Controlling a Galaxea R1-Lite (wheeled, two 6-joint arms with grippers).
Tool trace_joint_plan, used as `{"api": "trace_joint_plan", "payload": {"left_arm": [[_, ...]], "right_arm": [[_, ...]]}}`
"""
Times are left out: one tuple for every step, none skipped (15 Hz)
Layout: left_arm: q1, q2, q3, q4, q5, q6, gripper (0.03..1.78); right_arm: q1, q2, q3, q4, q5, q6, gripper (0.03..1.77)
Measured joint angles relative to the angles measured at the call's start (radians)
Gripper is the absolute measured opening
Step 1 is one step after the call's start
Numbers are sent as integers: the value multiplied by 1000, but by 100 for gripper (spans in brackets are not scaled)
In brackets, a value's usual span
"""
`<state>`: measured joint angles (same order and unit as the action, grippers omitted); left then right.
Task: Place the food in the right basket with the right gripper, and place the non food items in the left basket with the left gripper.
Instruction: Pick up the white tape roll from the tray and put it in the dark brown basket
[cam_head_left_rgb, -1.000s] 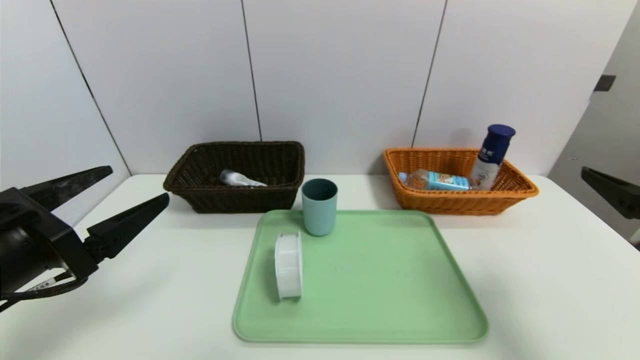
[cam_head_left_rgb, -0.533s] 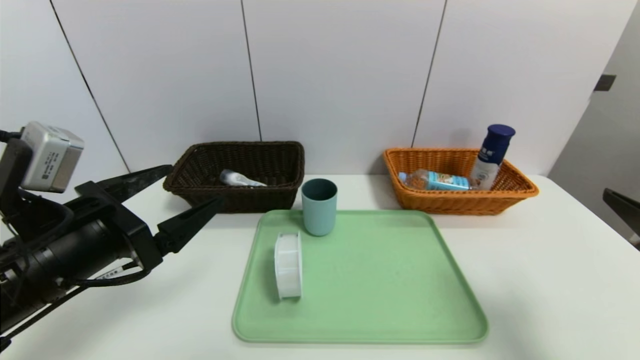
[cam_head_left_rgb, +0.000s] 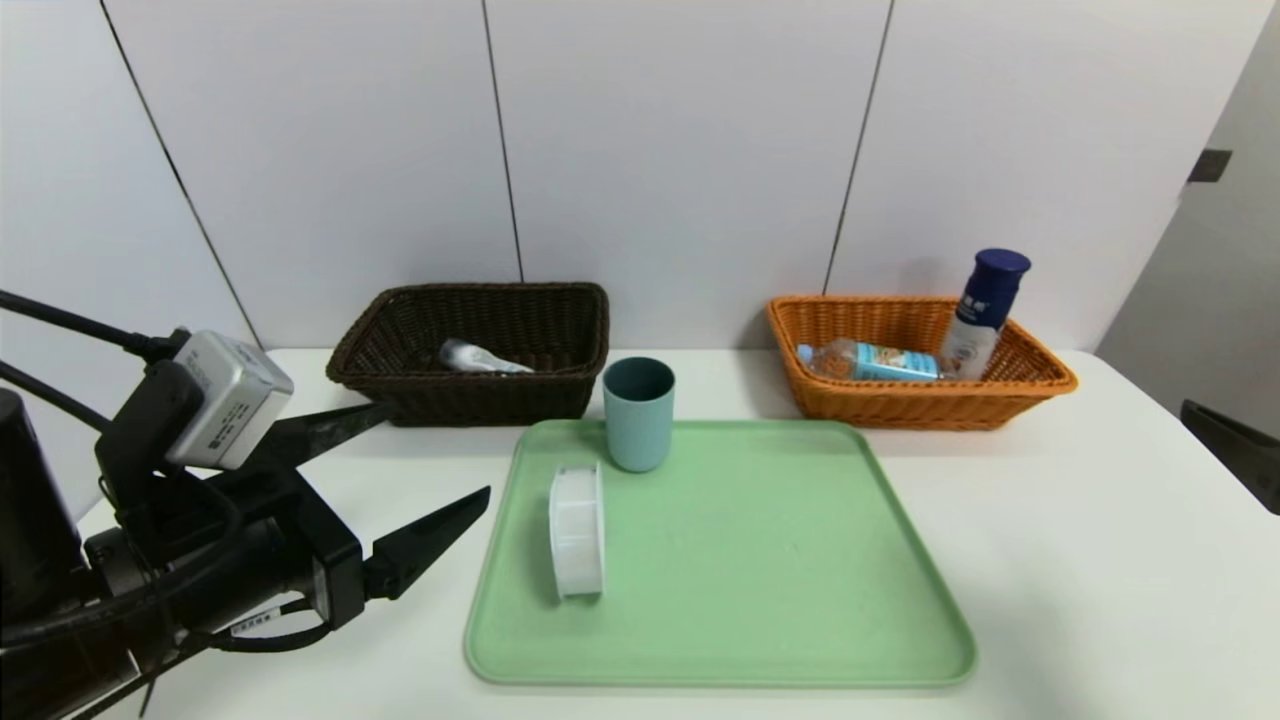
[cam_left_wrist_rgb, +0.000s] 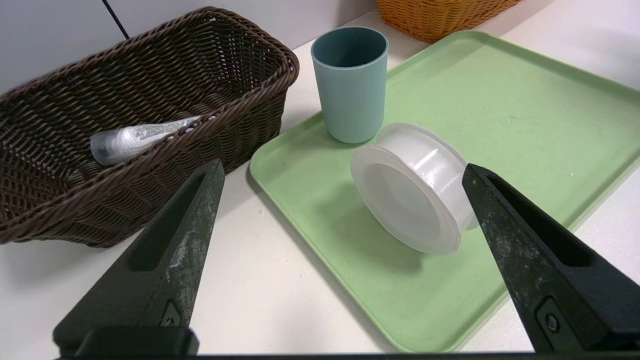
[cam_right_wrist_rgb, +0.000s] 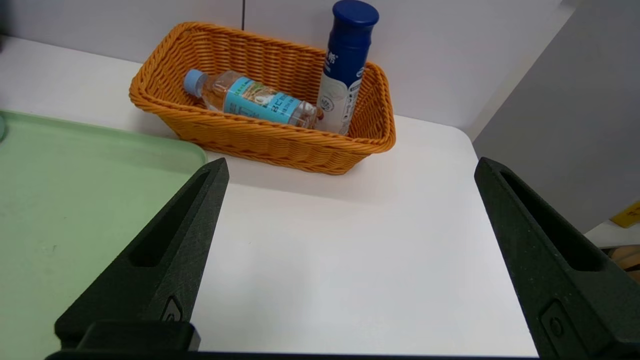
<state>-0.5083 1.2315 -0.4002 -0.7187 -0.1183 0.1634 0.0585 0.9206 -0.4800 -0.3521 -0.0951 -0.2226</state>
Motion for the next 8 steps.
{"api": "trace_joint_plan", "payload": {"left_arm": [[-1, -10, -46, 76, 2, 8, 169], [-3, -27, -108, 188, 2, 13, 169], [-5, -45, -186, 315, 1, 13, 169], [-6, -62, -276, 457, 0, 12, 169], [-6, -77, -382, 630, -1, 10, 169], [-7, -86, -461, 771, -1, 9, 169], [-7, -91, -543, 917, -2, 9, 169], [-8, -90, -621, 1063, -2, 9, 169]], "right_arm": [[0, 3, 3, 0, 0, -1, 169], [0, 6, 9, -3, 0, -1, 169], [0, 6, 16, -9, 0, -1, 169], [0, 7, 23, -10, 0, -1, 169], [0, 6, 28, -10, 0, -1, 169], [1, 6, 30, -11, 0, -1, 169], [1, 6, 32, -12, 1, -2, 169], [1, 8, 36, -14, 4, -3, 169]]}}
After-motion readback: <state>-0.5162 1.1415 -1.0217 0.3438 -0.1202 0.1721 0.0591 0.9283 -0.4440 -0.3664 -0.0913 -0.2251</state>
